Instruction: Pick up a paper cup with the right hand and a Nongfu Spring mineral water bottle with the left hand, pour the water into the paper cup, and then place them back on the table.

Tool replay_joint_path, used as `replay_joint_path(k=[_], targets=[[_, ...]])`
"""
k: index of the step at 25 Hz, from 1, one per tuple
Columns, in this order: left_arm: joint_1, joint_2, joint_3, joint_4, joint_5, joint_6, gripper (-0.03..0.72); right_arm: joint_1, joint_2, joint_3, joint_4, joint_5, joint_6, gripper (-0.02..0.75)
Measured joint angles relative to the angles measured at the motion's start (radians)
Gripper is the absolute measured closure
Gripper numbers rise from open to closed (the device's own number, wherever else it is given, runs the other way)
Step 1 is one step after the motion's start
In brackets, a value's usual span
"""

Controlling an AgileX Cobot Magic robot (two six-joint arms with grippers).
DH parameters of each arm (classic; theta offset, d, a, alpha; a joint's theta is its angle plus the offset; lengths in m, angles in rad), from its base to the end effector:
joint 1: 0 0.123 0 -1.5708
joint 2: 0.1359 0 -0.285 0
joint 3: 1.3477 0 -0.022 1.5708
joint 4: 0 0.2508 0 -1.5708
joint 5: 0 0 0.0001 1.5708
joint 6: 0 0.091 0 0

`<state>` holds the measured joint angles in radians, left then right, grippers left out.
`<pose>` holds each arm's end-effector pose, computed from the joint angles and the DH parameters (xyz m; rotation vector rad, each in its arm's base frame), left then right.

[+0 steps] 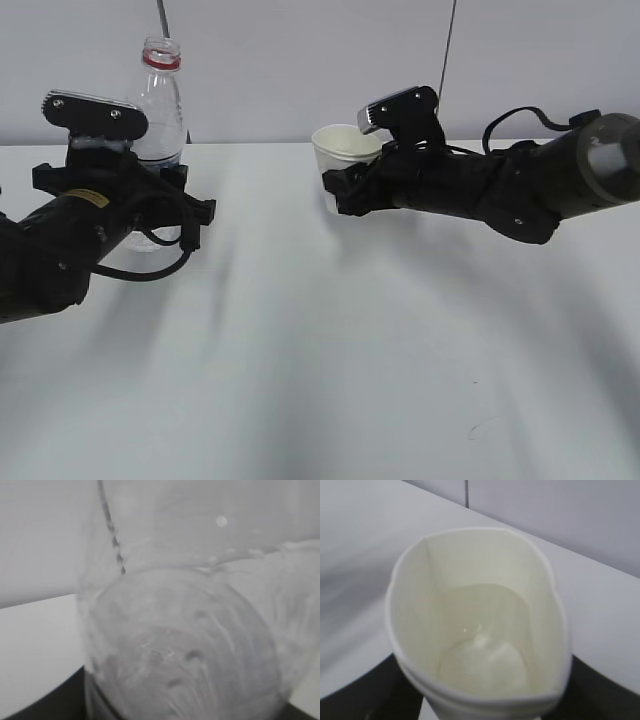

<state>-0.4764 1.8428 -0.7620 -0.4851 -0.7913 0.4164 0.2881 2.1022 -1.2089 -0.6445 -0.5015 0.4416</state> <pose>0.3259 -0.1343 0.1640 0.2520 1.8015 0.0167 0.4205 0.1520 0.1477 -0.6050 1.8704 0.3838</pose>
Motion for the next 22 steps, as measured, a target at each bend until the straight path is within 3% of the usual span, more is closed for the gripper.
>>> replay_joint_path(k=[12,22], targets=[[0.000,0.060,-0.002,0.012,-0.080,-0.004,0.324,-0.145,0.036,0.000,0.078,-0.054,-0.013,0.285],[0.028,0.065,-0.002,0.039,-0.086,-0.019,0.324,-0.160,0.135,0.000,0.165,-0.147,-0.112,0.285]])
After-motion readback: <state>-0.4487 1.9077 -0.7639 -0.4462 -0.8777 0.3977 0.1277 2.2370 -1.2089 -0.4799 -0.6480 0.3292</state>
